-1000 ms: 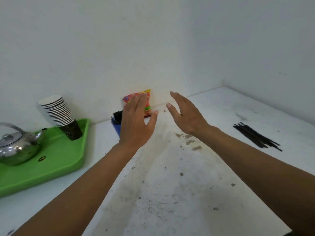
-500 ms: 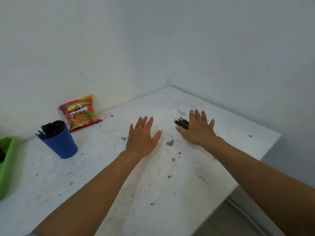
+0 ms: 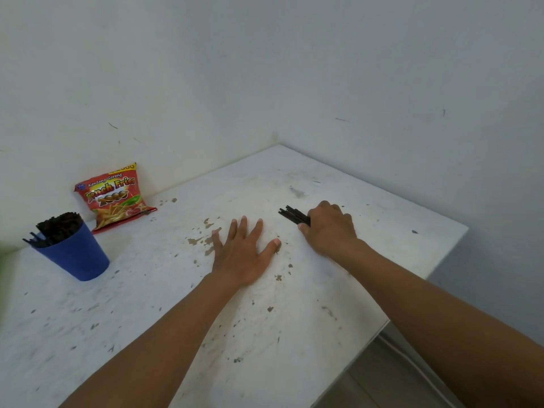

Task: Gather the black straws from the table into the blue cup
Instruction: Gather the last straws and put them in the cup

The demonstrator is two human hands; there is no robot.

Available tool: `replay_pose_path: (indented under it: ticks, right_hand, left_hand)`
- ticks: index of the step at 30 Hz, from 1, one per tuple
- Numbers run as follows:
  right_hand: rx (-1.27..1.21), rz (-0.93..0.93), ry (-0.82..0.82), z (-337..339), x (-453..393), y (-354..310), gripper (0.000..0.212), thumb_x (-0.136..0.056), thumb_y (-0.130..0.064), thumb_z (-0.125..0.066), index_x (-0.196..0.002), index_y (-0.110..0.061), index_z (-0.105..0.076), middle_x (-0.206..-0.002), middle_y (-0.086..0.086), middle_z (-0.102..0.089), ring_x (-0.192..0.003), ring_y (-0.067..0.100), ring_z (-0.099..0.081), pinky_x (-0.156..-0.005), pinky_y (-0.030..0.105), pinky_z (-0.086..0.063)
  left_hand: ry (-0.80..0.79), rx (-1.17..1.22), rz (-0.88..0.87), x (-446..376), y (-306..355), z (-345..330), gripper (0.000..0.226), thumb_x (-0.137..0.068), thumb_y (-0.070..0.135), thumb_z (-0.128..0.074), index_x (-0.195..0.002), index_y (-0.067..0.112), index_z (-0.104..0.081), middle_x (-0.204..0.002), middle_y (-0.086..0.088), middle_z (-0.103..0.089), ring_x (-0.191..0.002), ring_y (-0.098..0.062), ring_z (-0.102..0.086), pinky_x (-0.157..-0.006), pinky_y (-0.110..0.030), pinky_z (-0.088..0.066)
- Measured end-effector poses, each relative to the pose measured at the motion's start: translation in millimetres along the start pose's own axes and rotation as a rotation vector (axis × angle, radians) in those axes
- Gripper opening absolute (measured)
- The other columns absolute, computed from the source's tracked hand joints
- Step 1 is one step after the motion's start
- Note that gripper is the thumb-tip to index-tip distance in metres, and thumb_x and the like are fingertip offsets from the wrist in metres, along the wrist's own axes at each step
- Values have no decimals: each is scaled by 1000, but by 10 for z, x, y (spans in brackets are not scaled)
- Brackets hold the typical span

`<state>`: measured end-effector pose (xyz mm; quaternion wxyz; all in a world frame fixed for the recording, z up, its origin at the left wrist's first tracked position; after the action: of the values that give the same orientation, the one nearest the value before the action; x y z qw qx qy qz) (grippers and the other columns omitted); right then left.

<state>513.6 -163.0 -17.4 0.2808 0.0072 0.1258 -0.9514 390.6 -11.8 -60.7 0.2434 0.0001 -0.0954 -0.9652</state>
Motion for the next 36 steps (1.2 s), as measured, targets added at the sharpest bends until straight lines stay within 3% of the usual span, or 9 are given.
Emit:
replay_pose_path:
  ticks: [5, 9, 13, 18, 22, 26, 30, 32, 36]
  right_hand:
    - [55, 37, -125, 181, -156, -205, 13, -88, -15, -63, -97, -12, -54, -97, 8, -52, -87, 28, -56, -68, 32, -43]
    - [145, 112, -198, 234, -276, -467, 25, -78, -8, -64, -74, -15, -40, -81, 4, -42, -79, 26, -52, -58, 30, -40]
    - [255, 54, -336, 157, -342, -577, 17, -70, -8, -67, -82, -11, -55, -85, 7, -55, -76, 24, -60, -60, 27, -48]
    - [354, 36, -531, 98, -337, -539, 21, -83, -16, -59, -102, -14, -67, -92, 3, -63, -62, 18, -54, -51, 23, -40]
    - [343, 63, -455, 211, -351, -527, 17, -81, -18, -66, -97, -12, -64, -78, 3, -56, -61, 19, -54, -49, 22, -39]
    - [341, 90, -398, 231, -363, -523, 23, -76, -14, -71, -97, -11, -62, -80, 2, -56, -64, 19, -55, -47, 21, -38]
    - [294, 88, -368, 112, -381, -515, 20, -81, -12, -65, -100, -10, -60, -92, 5, -60, -71, 21, -58, -46, 24, -38]
    - [281, 101, -366, 31, -383, -517, 14, -88, -13, -56, -101, -10, -57, -87, 5, -54, -73, 20, -56, -47, 27, -38]
    - [284, 136, -322, -104, -391, -526, 10, -92, -14, -47, -97, -12, -55, -78, 2, -45, -80, 22, -54, -66, 30, -47]
  left_hand:
    - [11, -15, -12, 11, -15, -20, 88, -86, 85, -6, -162, 40, -4, -173, 1, 4, -159, -20, 12, -124, -59, 12]
    - [28, -16, -21, 21, -18, -14, 88, -86, 85, -5, -162, 40, -5, -173, 2, 3, -159, -19, 11, -124, -57, 11]
    - [49, -12, -19, 54, -30, -14, 90, -85, 86, -4, -162, 40, -7, -173, 3, 1, -159, -18, 9, -125, -55, 11]
    - [59, -3, -18, 55, -35, -9, 91, -84, 88, -5, -162, 41, -8, -173, 4, 0, -159, -18, 8, -126, -54, 10]
    - [62, 13, -25, 60, -41, -6, 89, -86, 87, -8, -162, 40, -10, -173, 4, -1, -159, -18, 7, -126, -53, 8]
    - [63, 11, -20, 70, -40, 0, 89, -86, 87, -8, -162, 40, -11, -173, 4, -2, -159, -18, 6, -126, -53, 8]
    - [61, 25, -19, 78, -35, 11, 89, -86, 87, -9, -162, 40, -11, -173, 4, -2, -159, -17, 6, -126, -53, 8]
    - [62, 39, -19, 79, -36, 16, 89, -86, 87, -10, -162, 40, -12, -173, 4, -2, -159, -17, 6, -126, -53, 9]
    - [72, 49, -19, 81, -33, 24, 90, -86, 87, -11, -162, 39, -13, -173, 3, -3, -159, -17, 5, -126, -53, 8]
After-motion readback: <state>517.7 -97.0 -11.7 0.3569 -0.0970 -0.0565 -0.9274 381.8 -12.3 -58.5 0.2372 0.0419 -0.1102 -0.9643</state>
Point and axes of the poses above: each hand's wrist, its own x-axis away from the middle knuckle, its own z-axis out of the back of the hand, y = z × x, the point moved 8 cm from there along -x, towards the middle knuckle
